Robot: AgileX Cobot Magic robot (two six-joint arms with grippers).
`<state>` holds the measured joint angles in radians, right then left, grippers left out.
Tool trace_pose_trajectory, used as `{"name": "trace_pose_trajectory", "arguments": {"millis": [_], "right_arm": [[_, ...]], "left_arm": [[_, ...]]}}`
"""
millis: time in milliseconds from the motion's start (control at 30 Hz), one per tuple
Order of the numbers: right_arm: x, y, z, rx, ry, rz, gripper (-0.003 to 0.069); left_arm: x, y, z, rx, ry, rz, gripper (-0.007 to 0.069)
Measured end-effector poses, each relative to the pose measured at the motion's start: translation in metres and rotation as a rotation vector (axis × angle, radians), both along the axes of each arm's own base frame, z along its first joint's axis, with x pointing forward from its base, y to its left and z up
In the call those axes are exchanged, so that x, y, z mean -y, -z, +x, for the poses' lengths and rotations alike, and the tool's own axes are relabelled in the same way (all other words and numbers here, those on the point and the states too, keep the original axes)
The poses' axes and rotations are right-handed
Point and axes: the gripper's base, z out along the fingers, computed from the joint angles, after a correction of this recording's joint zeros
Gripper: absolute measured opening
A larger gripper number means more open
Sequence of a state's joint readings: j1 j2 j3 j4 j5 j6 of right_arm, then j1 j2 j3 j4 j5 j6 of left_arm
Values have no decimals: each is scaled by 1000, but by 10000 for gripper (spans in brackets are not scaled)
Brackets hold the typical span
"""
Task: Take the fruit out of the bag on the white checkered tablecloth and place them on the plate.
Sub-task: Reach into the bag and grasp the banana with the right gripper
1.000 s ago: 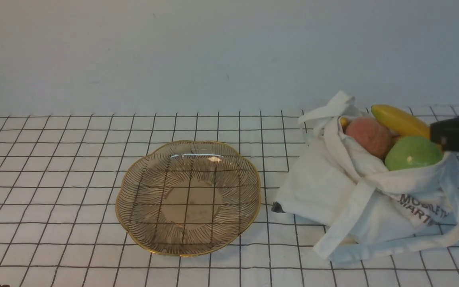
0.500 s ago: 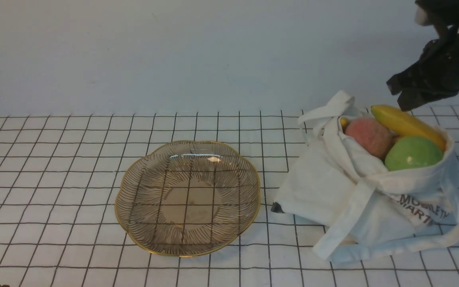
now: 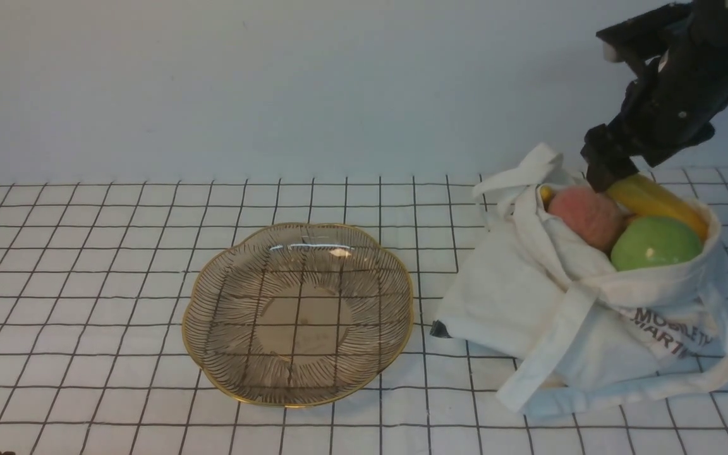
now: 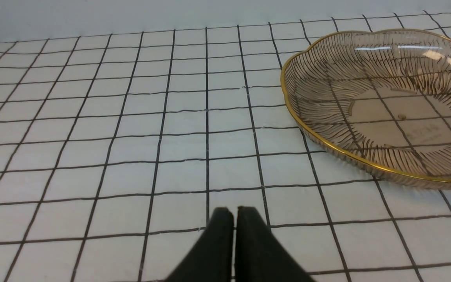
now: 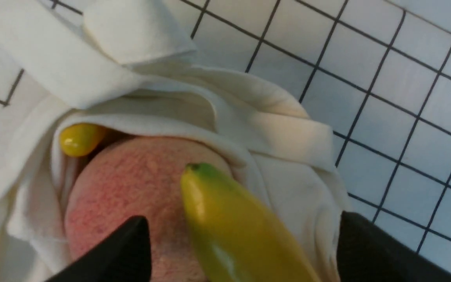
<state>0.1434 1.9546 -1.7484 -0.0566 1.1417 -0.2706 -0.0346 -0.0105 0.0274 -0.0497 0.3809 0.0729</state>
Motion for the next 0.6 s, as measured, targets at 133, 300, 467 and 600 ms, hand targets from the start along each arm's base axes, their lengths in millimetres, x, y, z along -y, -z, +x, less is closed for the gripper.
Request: {"name": "trace_pose_trajectory", "arguments": {"millis": [133, 300, 467, 600], "right_arm": [[1, 15, 6, -22, 27, -16, 608], [1, 16, 7, -24, 74, -9, 437], [2, 5, 0, -18, 77, -24, 335], [1, -28, -16, 27, 90, 31, 335]], "left_arm": [[0, 0, 0, 0, 0, 0, -8], [0, 0, 0, 0, 0, 0, -8], [0, 0, 0, 0, 0, 0, -8], [0, 0, 0, 0, 0, 0, -8]]}}
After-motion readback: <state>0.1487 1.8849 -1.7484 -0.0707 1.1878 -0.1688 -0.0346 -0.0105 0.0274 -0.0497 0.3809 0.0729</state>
